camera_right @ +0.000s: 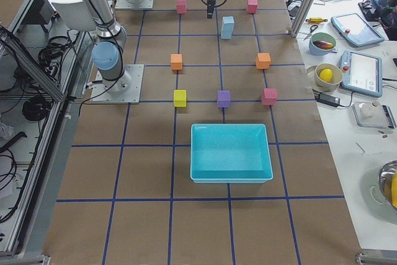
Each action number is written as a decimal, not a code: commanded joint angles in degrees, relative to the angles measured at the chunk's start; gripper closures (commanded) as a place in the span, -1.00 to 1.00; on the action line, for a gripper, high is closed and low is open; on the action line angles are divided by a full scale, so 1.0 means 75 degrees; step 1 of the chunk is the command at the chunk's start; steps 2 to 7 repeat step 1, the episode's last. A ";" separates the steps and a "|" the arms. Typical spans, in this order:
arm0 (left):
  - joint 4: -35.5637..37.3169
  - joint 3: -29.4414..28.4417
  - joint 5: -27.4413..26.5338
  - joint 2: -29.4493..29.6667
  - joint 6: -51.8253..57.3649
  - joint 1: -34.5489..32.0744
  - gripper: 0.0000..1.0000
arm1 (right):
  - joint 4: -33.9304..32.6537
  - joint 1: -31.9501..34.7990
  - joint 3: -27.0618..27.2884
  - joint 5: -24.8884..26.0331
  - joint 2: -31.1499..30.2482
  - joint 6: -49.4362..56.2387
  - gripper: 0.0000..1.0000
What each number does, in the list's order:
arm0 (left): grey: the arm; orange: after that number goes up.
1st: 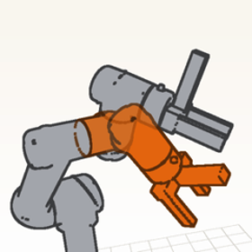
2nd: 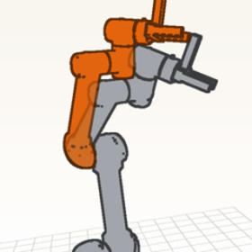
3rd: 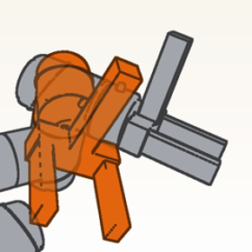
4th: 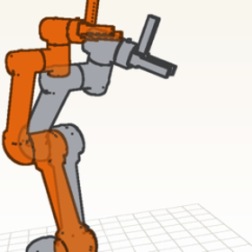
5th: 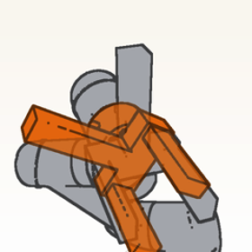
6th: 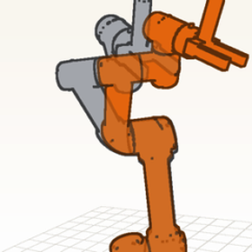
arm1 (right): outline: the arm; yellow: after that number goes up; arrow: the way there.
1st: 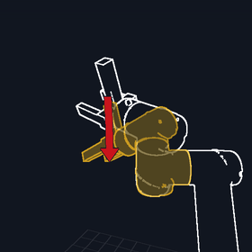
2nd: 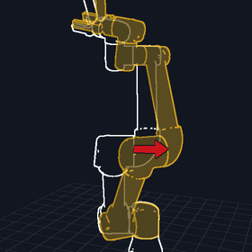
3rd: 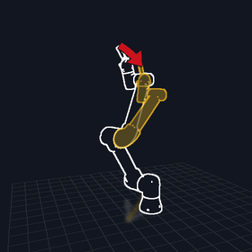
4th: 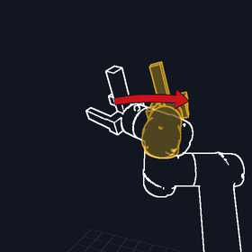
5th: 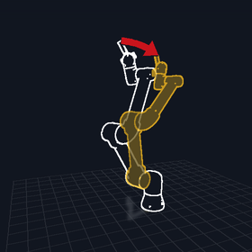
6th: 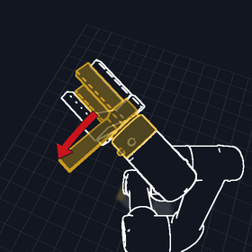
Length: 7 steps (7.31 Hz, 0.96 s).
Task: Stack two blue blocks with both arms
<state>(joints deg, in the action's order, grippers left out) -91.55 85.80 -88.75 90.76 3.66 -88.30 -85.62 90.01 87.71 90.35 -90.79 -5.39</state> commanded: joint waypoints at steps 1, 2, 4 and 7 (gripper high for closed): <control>-0.0004 0.0079 -0.0003 -0.0066 -0.0018 -0.0004 -1.00 | -0.0033 -0.0001 0.0000 0.0000 0.0000 -0.0008 -1.00; -0.0004 0.0079 -0.0003 -0.0066 -0.0018 -0.0004 -1.00 | -0.0033 -0.0001 0.0000 0.0000 0.0000 -0.0008 -1.00; -0.0004 0.0079 -0.0003 -0.0066 -0.0018 -0.0004 -1.00 | -0.0033 -0.0001 0.0000 0.0000 0.0000 -0.0008 -1.00; -0.0004 0.0079 -0.0003 -0.0066 -0.0018 -0.0004 -1.00 | -0.0033 -0.0001 0.0000 0.0000 0.0000 -0.0008 -1.00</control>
